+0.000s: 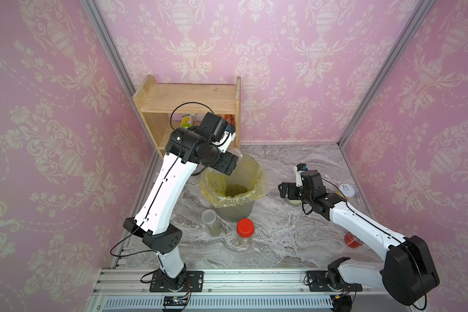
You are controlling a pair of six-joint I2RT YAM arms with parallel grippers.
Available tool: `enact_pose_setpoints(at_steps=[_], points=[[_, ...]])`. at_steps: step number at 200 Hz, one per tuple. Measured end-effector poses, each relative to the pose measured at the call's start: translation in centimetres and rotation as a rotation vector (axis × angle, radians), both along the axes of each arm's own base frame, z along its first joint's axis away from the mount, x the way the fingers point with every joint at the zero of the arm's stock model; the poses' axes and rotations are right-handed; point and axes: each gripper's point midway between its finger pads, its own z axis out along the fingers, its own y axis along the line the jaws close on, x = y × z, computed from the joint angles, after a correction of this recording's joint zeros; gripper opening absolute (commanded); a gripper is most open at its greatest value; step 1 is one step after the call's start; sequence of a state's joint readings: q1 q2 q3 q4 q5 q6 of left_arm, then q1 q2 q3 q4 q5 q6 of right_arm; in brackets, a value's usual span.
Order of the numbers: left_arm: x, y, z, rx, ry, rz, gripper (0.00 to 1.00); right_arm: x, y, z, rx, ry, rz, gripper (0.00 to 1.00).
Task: Empty moldy mung beans from jars
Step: Pour the moldy mung beans from the jar into the trash bin.
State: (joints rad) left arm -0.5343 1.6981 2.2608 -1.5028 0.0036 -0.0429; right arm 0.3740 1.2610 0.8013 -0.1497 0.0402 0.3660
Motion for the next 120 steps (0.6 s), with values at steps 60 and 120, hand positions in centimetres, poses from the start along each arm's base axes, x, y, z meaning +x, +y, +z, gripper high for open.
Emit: enact_pose_setpoints(at_steps=[60,120], points=[[-2.4,1.2,-1.6,-0.001,0.023,0.001,0.49,-0.9,0.3,2.9,0.062,-0.053,0.018,1.0],[-0.9,-1.3,1.4,-0.135,-0.08,-0.046,0.48,-2.8,1.3,9.1,0.234,-0.155,0.047,1.0]])
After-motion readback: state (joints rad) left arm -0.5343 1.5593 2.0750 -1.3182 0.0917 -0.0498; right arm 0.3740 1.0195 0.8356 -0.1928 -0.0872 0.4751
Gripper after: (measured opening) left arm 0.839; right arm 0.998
